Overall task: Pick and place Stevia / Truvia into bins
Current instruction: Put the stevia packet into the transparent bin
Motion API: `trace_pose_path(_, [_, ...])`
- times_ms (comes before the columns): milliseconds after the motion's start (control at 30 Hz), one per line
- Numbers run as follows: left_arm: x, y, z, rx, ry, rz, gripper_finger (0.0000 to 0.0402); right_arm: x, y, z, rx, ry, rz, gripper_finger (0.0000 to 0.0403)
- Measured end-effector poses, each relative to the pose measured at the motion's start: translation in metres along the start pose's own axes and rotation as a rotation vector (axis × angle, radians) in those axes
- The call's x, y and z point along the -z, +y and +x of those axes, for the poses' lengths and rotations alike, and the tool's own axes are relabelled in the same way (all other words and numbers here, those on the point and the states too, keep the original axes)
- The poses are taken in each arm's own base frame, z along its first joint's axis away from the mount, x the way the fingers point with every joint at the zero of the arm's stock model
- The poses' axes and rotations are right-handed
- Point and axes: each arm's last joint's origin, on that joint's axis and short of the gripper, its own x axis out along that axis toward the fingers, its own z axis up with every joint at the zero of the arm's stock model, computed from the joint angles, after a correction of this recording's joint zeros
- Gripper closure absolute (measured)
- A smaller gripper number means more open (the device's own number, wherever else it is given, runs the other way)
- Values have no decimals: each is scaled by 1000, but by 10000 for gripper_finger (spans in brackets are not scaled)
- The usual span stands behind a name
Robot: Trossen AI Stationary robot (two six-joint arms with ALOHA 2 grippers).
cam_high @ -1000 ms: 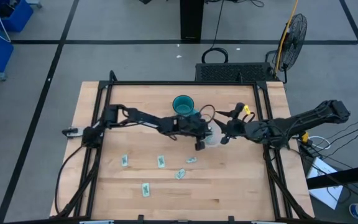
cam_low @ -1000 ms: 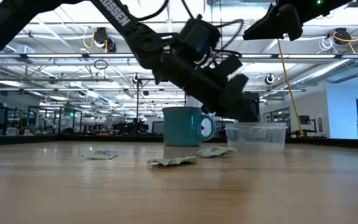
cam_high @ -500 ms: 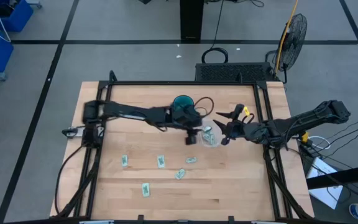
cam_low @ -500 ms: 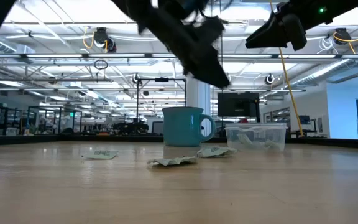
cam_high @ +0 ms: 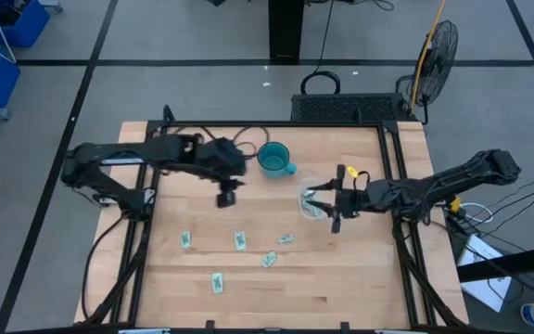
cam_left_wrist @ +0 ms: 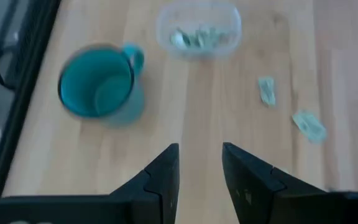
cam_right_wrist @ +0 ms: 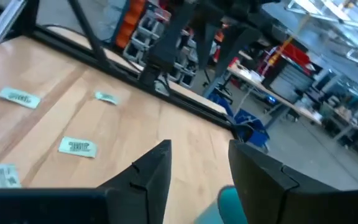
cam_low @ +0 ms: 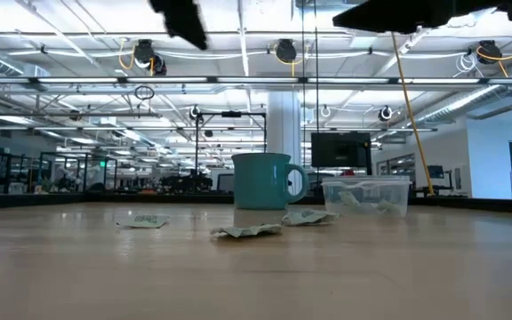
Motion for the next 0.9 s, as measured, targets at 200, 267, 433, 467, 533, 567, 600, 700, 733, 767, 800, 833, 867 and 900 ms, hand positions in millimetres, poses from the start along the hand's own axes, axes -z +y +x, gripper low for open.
trace_pose_path(200, [27,-14,-21,19,186,-33,275,3,7,15,-2,-22,-82,250])
trace_pose_path(267, [37,-21,-21,19,281,-42,275,4,6,19,11,-27,-86,250])
trace_pose_path(433, [68,-46,0,5,447,-92,275,7,3,23,31,-16,-83,250])
trace_pose_path(467, [76,-52,6,-1,484,-94,275,8,3,23,32,-13,-83,250])
trace_pose_path(533, [96,-63,18,-9,565,-94,275,8,2,23,34,-9,-82,250])
trace_pose_path(567, [107,-68,24,-15,610,-96,275,8,2,23,34,-8,-82,250])
trace_pose_path(600, [119,-73,30,-19,650,-101,275,8,2,23,34,-9,-82,250])
trace_pose_path(700, [148,-86,49,-9,689,-108,275,9,2,23,34,-8,-84,250])
trace_pose_path(733, [156,-91,55,0,684,-108,275,8,2,23,34,-8,-86,250])
trace_pose_path(767, [164,-95,61,11,677,-110,275,8,2,23,35,-8,-93,250])
trace_pose_path(800, [171,-98,65,18,671,-108,275,8,2,23,34,-8,-100,250])
trace_pose_path(833, [178,-100,70,24,665,-104,275,8,2,23,34,-8,-104,250])
trace_pose_path(867, [186,-103,74,30,660,-101,275,8,2,23,34,-8,-105,250])
trace_pose_path(900, [192,-104,78,34,661,-100,275,8,2,23,35,-8,-106,250])
